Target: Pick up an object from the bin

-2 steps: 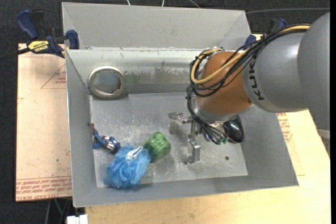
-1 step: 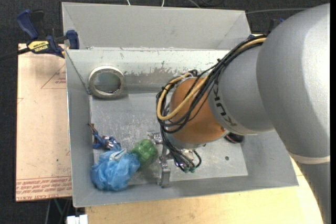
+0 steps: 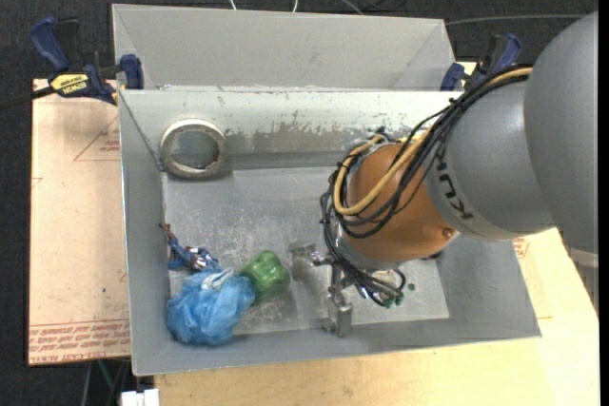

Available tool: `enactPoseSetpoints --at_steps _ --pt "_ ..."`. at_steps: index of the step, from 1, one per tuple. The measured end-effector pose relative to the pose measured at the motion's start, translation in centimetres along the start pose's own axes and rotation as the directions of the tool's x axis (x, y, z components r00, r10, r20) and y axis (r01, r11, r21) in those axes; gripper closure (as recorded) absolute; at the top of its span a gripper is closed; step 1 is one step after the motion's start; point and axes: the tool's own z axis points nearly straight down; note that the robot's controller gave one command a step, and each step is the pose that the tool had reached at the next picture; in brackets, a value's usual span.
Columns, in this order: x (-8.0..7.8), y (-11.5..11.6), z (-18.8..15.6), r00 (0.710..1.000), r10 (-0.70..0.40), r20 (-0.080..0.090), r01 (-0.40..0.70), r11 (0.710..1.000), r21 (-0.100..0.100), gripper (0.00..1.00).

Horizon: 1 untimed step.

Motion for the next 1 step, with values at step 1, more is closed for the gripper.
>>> enactPoseSetpoints --at_steps 1 --pt "-3.31 3.55 0.39 0.965 0.263 -0.009 -0.263 0.965 -0.009 0.00"
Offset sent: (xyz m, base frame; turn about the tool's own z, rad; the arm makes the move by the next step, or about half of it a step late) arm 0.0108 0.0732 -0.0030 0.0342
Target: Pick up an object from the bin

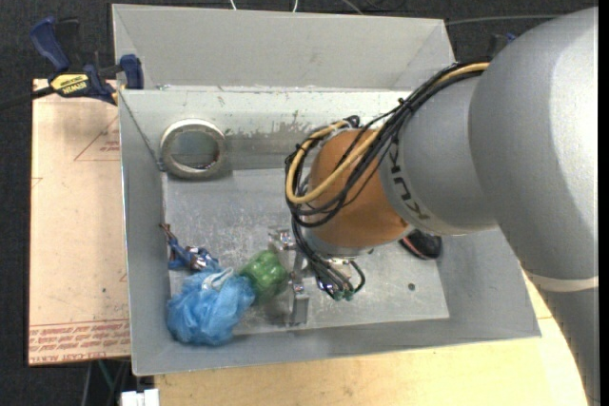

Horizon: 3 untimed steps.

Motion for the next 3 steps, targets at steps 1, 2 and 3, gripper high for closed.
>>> enactPoseSetpoints --at_steps 1,2,3 --pt "0.5 3.1 0.0 0.973 -0.232 0.004 0.232 0.973 0.011 0.00" --pt "0.3 6.5 0.0 0.996 -0.084 0.004 0.084 0.996 0.004 0.00" --pt "1.3 2.6 -0.2 0.981 -0.194 0.017 0.194 0.981 0.011 0.00"
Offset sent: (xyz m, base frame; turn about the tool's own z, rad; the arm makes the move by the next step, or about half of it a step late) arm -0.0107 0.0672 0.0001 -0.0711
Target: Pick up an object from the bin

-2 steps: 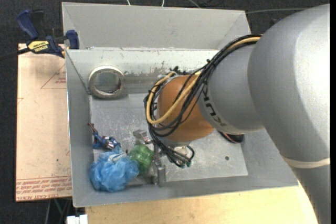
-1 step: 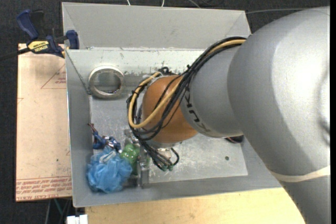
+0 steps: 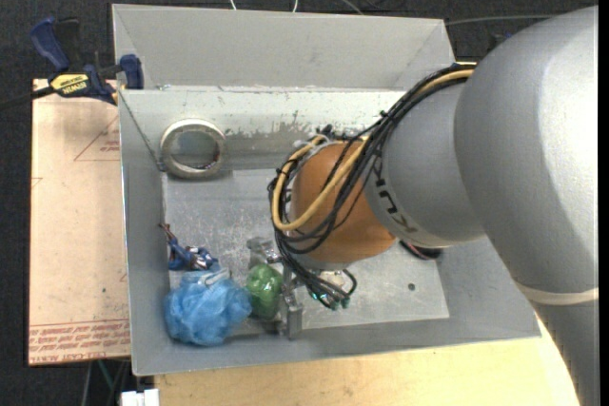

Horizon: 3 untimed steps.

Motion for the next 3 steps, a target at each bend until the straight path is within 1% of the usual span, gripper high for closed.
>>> enactPoseSetpoints --at_steps 2,3 --pt "-0.1 0.1 0.0 1.000 -0.005 0.000 0.005 1.000 -0.001 0.00" --pt "1.5 -4.2 -6.1 0.988 -0.155 0.003 0.155 0.988 0.001 0.00"
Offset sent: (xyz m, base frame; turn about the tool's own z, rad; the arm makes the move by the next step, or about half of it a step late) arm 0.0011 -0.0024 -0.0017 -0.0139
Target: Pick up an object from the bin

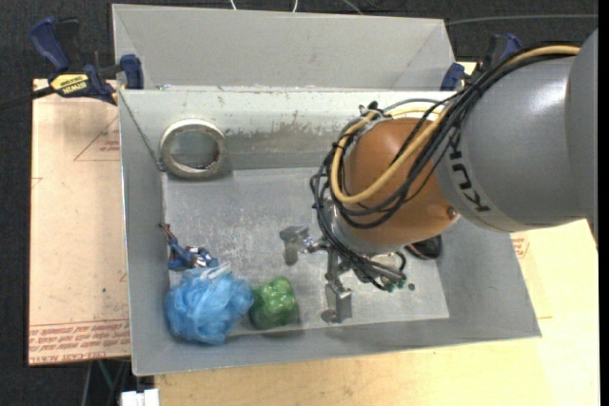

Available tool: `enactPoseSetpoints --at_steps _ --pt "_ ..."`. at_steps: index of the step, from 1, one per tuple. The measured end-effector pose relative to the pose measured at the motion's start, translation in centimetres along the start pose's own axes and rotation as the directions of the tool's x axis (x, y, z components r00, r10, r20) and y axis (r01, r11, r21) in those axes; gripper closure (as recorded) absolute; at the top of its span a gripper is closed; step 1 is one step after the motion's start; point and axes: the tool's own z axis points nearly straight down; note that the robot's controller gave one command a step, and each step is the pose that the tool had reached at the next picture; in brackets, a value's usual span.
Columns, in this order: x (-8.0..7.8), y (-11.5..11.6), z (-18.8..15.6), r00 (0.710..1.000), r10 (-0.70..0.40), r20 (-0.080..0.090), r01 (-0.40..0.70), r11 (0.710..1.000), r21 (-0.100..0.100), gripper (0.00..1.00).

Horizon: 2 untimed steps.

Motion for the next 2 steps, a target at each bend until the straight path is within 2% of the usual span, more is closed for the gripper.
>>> enactPoseSetpoints --at_steps 1,2 --pt "-1.3 3.4 6.3 0.997 0.083 0.007 -0.083 0.997 -0.003 0.00" --pt "-2.3 6.1 6.1 0.999 0.034 0.013 -0.034 0.999 0.001 1.00"
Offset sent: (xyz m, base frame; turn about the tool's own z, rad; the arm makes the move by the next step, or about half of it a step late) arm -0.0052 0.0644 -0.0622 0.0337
